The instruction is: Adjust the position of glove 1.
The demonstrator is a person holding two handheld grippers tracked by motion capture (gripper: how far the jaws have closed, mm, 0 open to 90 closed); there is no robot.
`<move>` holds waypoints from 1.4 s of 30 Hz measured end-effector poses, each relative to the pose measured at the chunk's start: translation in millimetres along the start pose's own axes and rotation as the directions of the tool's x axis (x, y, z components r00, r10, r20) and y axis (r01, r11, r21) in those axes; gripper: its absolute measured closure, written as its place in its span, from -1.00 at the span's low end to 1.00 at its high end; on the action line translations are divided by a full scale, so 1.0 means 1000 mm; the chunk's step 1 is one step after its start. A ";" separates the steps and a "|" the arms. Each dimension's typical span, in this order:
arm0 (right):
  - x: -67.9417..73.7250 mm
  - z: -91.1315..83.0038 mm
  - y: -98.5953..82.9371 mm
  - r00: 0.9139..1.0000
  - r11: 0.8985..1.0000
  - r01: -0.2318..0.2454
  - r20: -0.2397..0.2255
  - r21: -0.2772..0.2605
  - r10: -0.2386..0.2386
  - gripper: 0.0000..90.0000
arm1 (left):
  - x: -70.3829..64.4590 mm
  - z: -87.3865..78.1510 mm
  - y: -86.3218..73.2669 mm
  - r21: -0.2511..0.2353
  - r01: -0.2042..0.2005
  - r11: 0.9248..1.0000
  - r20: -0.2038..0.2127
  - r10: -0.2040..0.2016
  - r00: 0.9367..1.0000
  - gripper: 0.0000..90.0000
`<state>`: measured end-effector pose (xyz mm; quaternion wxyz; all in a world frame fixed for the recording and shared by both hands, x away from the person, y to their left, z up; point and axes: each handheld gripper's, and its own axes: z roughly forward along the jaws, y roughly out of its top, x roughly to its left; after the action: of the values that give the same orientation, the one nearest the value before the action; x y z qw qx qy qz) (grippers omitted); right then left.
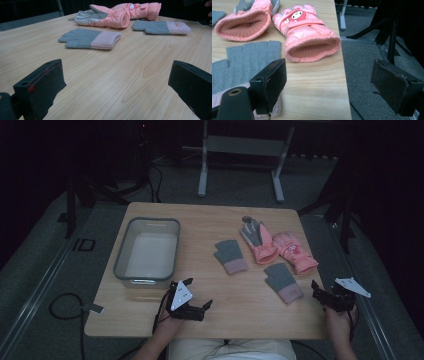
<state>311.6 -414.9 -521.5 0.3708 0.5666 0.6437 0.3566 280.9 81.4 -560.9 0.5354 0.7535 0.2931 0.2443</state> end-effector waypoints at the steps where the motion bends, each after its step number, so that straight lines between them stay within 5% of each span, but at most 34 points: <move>1: 0.000 -0.001 0.002 1.000 1.000 0.002 0.003 0.000 -0.002 -0.71 | 0.000 0.000 0.000 0.001 -0.003 1.000 0.000 0.003 1.000 -1.00; 20: 0.012 -0.025 0.057 0.996 0.991 0.058 0.073 -0.117 -0.050 -0.69 | 0.000 0.000 0.000 0.000 0.000 1.000 0.004 0.000 1.000 -1.00; 32: 0.023 -0.033 0.093 0.996 0.986 0.062 -0.056 -0.158 -0.071 -0.63 | 0.000 0.000 0.000 -0.001 -0.004 1.000 0.005 0.004 1.000 -1.00; 36: 0.032 -0.031 0.102 0.991 0.983 0.104 -0.068 -0.149 -0.115 -0.63 | -0.001 0.000 0.000 -0.003 -0.001 1.000 0.004 0.001 1.000 -1.00; 42: 0.045 -0.028 0.114 0.987 0.984 0.101 -0.109 -0.148 -0.117 -0.72 | 0.000 0.000 0.000 0.000 -0.004 1.000 0.005 0.004 1.000 -1.00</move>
<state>336.2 -359.4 -411.9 0.3907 0.4808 0.6674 0.4133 280.8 81.1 -560.8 0.5358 0.7547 0.2901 0.2435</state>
